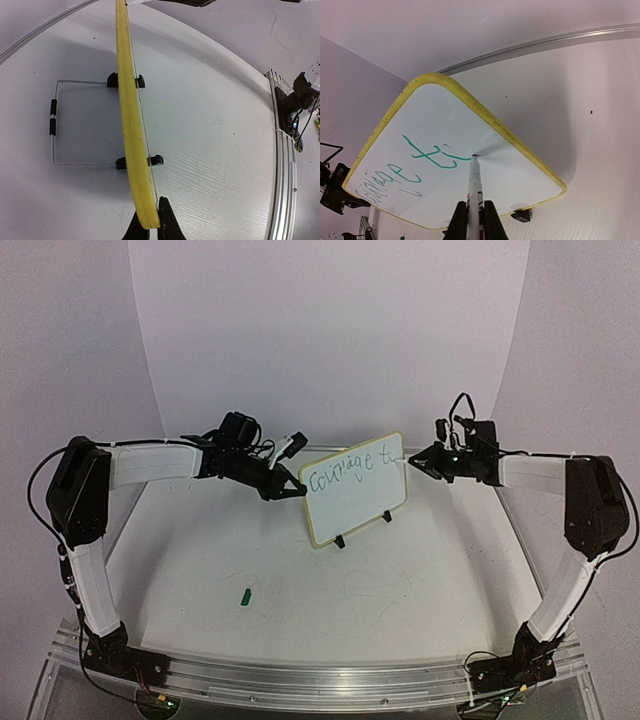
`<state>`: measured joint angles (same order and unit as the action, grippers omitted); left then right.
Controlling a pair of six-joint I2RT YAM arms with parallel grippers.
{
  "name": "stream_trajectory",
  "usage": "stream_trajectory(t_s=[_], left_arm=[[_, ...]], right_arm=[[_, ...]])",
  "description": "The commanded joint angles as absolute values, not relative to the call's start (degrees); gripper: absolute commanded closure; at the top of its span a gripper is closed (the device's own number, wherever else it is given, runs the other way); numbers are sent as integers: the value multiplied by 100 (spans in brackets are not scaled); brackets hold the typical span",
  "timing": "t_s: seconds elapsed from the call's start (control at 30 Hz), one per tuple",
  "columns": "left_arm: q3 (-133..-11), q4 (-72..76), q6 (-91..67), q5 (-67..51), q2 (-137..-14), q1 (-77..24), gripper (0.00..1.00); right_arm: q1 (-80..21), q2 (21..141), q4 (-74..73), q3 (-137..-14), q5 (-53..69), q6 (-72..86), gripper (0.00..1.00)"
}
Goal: Write a sentence on the whiteboard
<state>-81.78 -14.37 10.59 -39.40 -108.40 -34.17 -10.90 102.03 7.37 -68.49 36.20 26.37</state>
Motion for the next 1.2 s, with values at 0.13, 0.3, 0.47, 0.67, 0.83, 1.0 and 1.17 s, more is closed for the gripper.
stream_trajectory(t_s=[0.13, 0.3, 0.47, 0.67, 0.83, 1.0, 1.17], left_arm=[[-8314, -1689, 1132, -4025, -11000, -3498, 100], [-8314, -1692, 1119, -4033, -10983, -3499, 100], [-8314, -1681, 1114, -4039, -10989, -3498, 100], [-8314, -1678, 1101, -4053, -10982, -3501, 100], [-8314, -1679, 1099, -4052, -10983, -3498, 100], [-8306, -1679, 1100, -4052, -10976, -3504, 100], [-8306, -1677, 1099, -4052, -10974, -3506, 100]], right_arm=[[-1066, 9959, 826, -7236, 3572, 2589, 100], [-1077, 10049, 820, -7245, 3789, 2611, 100], [-1082, 10000, 826, -7147, 3853, 2586, 100], [-1111, 9961, 826, -7119, 3882, 2574, 100], [-1162, 9976, 832, -7119, 3885, 2572, 100], [-1198, 9976, 852, -7128, 3884, 2584, 100], [-1228, 9968, 861, -7122, 3887, 2581, 100]])
